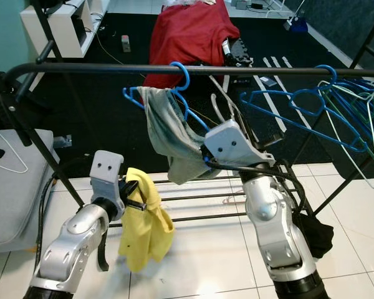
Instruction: Hang hanger
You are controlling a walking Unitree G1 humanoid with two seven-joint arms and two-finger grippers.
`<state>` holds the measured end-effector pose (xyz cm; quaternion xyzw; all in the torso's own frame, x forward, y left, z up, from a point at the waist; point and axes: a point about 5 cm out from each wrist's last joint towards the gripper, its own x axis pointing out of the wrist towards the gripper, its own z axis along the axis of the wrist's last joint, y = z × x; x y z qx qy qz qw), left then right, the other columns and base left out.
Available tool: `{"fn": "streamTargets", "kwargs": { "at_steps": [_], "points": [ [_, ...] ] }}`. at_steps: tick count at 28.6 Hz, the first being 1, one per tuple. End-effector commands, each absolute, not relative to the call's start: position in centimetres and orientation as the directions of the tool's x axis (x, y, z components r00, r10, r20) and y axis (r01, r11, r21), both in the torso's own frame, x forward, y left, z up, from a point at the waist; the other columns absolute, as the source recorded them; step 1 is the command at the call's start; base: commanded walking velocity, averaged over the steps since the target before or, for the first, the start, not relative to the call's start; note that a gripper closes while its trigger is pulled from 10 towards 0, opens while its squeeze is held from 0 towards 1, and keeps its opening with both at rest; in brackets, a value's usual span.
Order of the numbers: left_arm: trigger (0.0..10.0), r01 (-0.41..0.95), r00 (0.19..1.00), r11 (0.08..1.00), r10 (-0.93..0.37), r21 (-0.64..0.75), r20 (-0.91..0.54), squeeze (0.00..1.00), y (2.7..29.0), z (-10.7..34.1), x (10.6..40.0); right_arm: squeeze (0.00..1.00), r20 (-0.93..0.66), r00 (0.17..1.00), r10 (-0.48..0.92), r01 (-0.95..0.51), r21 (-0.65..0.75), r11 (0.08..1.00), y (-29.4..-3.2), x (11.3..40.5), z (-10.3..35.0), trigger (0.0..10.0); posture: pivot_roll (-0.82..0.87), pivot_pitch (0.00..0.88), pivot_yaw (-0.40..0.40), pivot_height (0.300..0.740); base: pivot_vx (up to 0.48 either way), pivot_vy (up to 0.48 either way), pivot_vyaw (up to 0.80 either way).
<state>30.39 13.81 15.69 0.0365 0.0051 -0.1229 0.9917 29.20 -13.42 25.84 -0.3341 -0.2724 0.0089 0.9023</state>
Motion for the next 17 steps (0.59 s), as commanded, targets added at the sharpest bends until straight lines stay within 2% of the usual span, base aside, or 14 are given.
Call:
{"fn": "streamTargets", "kwargs": {
  "at_steps": [1,10,11,12,14,16,17],
  "points": [
    [10.0,0.255,0.967,0.961,-0.255,0.103,-0.014,0.0,13.9,15.7,30.1,0.0,0.627,0.749,0.213,0.25,-0.566,0.786,-12.8,28.2,28.5,10.0,-0.08,0.216,-0.037,0.74,0.0,0.0,0.0],
    [10.0,0.263,0.965,0.957,-0.262,0.122,-0.021,0.0,13.9,15.5,30.0,0.0,0.624,0.752,0.212,0.262,-0.578,0.773,-12.5,28.5,28.5,10.0,-0.08,0.21,-0.037,0.74,0.0,0.0,0.0],
    [10.0,0.265,0.964,0.956,-0.264,0.124,-0.022,0.0,13.8,15.5,29.9,0.0,0.586,0.789,0.187,0.24,-0.574,0.783,-12.7,29.0,27.9,10.0,-0.08,0.209,-0.037,0.74,0.0,0.0,0.0],
    [10.0,0.265,0.964,0.956,-0.264,0.124,-0.022,0.0,13.8,15.5,29.9,0.0,0.586,0.789,0.187,0.24,-0.574,0.783,-12.7,29.0,27.9,10.0,-0.08,0.209,-0.037,0.74,0.0,0.0,0.0],
    [10.0,0.276,0.961,0.953,-0.276,0.128,-0.017,0.0,13.7,15.6,29.8,0.0,0.461,0.882,0.099,0.185,-0.533,0.825,-14.0,29.9,25.6,10.0,-0.08,0.204,-0.038,0.74,0.0,0.0,0.0],
    [10.0,0.276,0.961,0.953,-0.276,0.128,-0.017,0.0,13.7,15.6,29.8,0.0,0.461,0.882,0.099,0.185,-0.533,0.825,-14.0,29.9,25.6,10.0,-0.08,0.204,-0.038,0.74,0.0,0.0,0.0],
    [10.0,0.283,0.959,0.951,-0.284,0.125,-0.01,0.0,13.6,15.7,29.8,0.0,0.406,0.912,0.051,0.173,-0.497,0.85,-14.8,30.2,24.6,10.0,-0.08,0.203,-0.037,0.74,0.0,0.0,0.0]
  ]
}}
